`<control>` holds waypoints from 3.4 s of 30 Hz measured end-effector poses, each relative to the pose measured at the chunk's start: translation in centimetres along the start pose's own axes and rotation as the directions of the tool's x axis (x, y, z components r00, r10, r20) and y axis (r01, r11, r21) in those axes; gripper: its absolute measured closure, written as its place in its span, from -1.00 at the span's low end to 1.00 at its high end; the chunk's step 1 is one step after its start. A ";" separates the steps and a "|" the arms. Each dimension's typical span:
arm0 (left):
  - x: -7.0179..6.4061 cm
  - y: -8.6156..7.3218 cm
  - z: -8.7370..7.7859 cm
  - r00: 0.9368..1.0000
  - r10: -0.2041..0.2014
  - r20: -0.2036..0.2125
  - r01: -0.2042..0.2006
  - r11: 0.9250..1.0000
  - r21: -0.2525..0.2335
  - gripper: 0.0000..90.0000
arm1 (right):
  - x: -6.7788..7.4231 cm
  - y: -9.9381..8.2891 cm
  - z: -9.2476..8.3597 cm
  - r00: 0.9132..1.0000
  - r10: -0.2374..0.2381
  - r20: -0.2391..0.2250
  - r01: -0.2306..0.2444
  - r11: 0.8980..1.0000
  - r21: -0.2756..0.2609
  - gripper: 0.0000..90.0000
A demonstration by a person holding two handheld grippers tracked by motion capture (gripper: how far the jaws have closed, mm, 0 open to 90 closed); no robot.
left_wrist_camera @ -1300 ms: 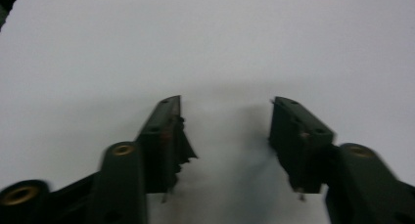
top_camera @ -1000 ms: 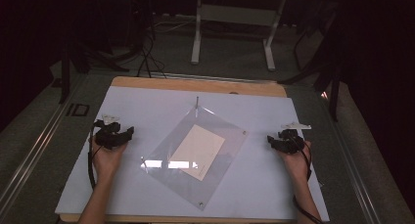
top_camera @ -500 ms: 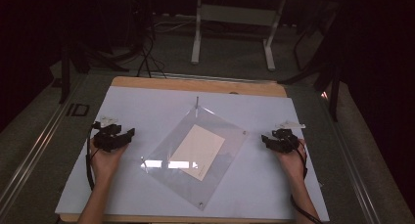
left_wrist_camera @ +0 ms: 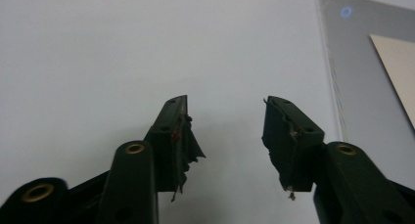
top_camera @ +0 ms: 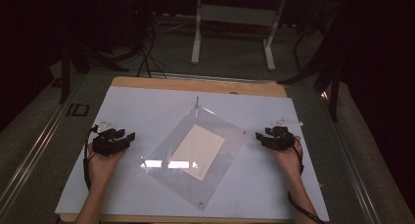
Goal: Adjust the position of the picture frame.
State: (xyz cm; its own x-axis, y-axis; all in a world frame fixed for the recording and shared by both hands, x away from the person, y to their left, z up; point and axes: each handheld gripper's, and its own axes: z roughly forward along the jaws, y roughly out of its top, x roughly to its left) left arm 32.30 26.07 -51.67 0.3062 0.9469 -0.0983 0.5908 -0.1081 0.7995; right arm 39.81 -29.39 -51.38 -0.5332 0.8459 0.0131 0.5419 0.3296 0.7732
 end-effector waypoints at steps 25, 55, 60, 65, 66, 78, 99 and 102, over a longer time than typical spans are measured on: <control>-0.9 -1.3 -2.5 0.987 0.074 0.145 -0.076 0.997 0.009 0.17 | 3.3 4.9 3.8 0.983 -0.120 -0.138 0.114 0.992 -0.051 0.11; -4.2 -3.9 -3.5 0.920 0.234 0.314 -0.253 0.967 0.020 0.24 | 5.0 7.7 7.1 0.976 -0.124 -0.178 0.117 0.992 -0.052 0.11; -4.6 -3.5 -2.5 0.920 0.231 0.318 -0.245 0.969 0.005 0.37 | 5.1 8.1 7.4 0.976 -0.119 -0.183 0.109 0.992 -0.062 0.14; -5.1 -3.5 -1.8 0.916 0.250 0.315 -0.269 0.963 0.019 0.50 | 5.6 9.0 8.1 0.973 -0.129 -0.191 0.119 0.991 -0.066 0.14; -5.1 -3.5 -1.8 0.915 0.252 0.314 -0.273 0.962 0.024 0.53 | 5.7 9.1 8.2 0.973 -0.130 -0.193 0.119 0.991 -0.066 0.14; -5.7 -3.5 -1.7 0.911 0.274 0.309 -0.298 0.954 0.035 0.86 | 7.5 11.8 10.6 0.960 -0.178 -0.218 0.164 0.983 -0.078 0.29; -5.8 -3.6 -1.8 0.916 0.260 0.306 -0.282 0.959 0.030 0.81 | 9.7 14.3 15.3 0.952 -0.167 -0.255 0.148 0.985 -0.091 0.41; -5.9 -3.6 -1.8 0.918 0.259 0.301 -0.280 0.959 0.030 0.79 | 10.0 14.5 15.9 0.951 -0.170 -0.257 0.152 0.984 -0.089 0.41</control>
State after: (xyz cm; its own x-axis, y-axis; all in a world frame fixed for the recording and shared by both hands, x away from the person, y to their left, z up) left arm 27.03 21.43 -52.91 0.6588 0.7498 -0.0615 0.5030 -0.3782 0.7771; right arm 52.64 -9.48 -50.09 -0.7661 0.6413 0.0441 0.3949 0.4154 0.8194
